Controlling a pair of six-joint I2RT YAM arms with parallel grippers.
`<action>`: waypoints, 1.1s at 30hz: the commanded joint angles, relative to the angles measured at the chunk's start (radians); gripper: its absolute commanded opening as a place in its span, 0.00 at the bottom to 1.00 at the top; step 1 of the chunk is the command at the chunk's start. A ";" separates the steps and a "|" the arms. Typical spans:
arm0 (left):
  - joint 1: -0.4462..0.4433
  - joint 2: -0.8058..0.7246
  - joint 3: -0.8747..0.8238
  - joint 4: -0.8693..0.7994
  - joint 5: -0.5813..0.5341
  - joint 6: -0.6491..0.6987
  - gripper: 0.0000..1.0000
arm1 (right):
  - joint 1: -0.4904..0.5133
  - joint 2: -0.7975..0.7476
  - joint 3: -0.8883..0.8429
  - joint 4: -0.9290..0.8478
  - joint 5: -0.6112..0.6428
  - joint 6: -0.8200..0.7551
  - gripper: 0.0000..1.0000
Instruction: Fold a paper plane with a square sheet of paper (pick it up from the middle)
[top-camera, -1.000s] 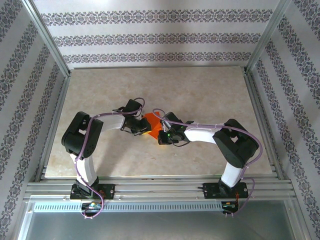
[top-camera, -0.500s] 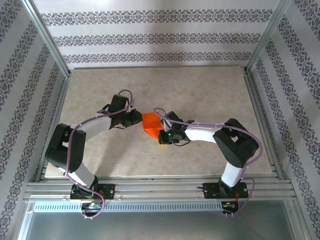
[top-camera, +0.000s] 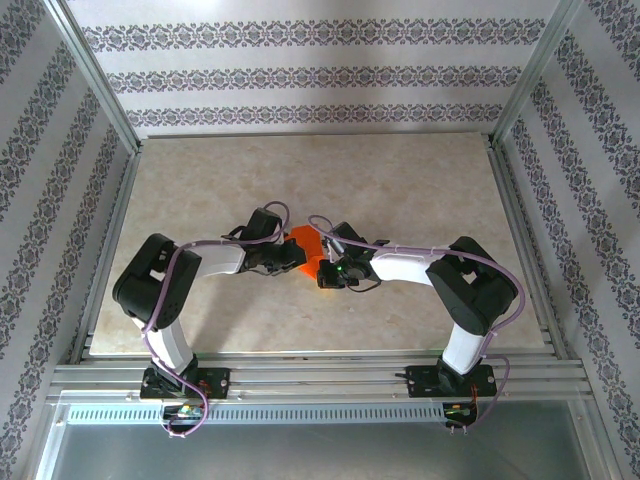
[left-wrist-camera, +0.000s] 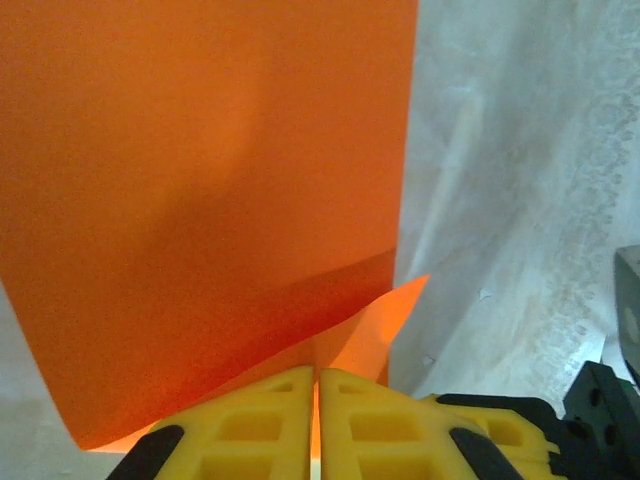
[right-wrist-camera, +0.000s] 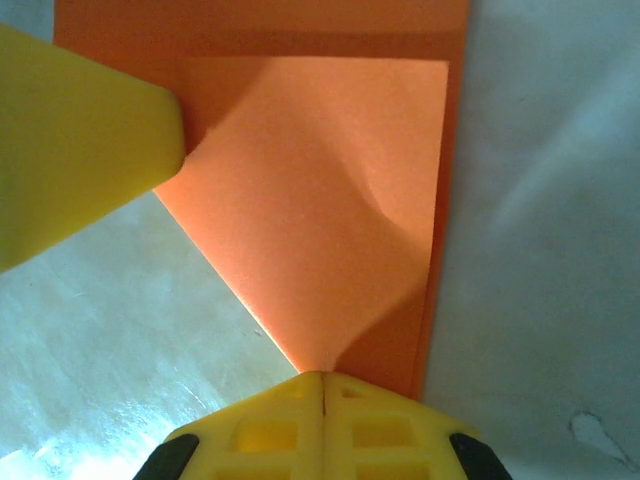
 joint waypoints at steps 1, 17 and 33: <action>-0.002 0.012 -0.009 0.033 -0.018 -0.008 0.10 | -0.006 0.041 -0.020 -0.126 0.019 -0.006 0.05; -0.002 0.050 -0.024 -0.018 -0.087 0.025 0.08 | -0.011 -0.025 -0.011 -0.082 -0.048 -0.021 0.07; -0.002 0.080 0.006 -0.155 -0.156 0.034 0.05 | 0.020 0.069 0.162 -0.107 -0.026 -0.050 0.05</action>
